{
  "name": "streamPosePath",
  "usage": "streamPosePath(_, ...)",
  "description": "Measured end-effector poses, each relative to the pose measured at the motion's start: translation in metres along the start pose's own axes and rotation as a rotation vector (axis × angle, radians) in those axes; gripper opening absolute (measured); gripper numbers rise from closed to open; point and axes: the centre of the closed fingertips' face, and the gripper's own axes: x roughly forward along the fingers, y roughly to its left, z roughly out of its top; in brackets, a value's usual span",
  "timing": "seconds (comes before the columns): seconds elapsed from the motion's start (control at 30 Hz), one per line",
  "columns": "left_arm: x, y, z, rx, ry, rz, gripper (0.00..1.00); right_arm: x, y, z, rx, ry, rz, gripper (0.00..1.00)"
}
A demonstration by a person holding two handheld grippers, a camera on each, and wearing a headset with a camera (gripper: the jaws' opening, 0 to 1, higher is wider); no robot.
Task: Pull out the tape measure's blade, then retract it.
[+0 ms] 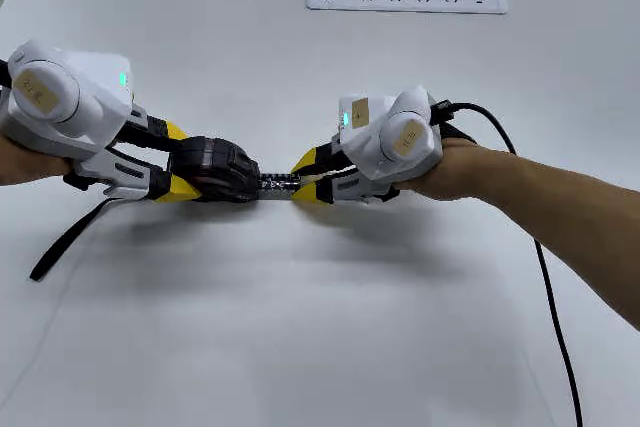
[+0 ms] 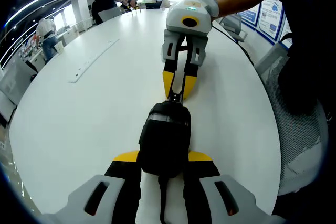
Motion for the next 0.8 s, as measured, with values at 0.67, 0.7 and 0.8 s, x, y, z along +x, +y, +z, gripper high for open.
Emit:
streamPosePath(0.67, 0.0, -0.001, -0.001, 0.003, 0.008, 0.003, 0.25, -0.021, 0.003, -0.017, 0.009, 0.034, -0.008, 0.09)
streamPosePath(0.7, 0.0, 0.0, 0.0, 0.004, 0.01, 0.004, 0.25, -0.022, 0.003, -0.017, 0.01, 0.035, -0.009, 0.09)
streamPosePath(0.8, 0.0, -0.001, -0.001, 0.005, 0.016, 0.007, 0.25, -0.025, 0.005, -0.02, 0.014, 0.04, -0.013, 0.09)
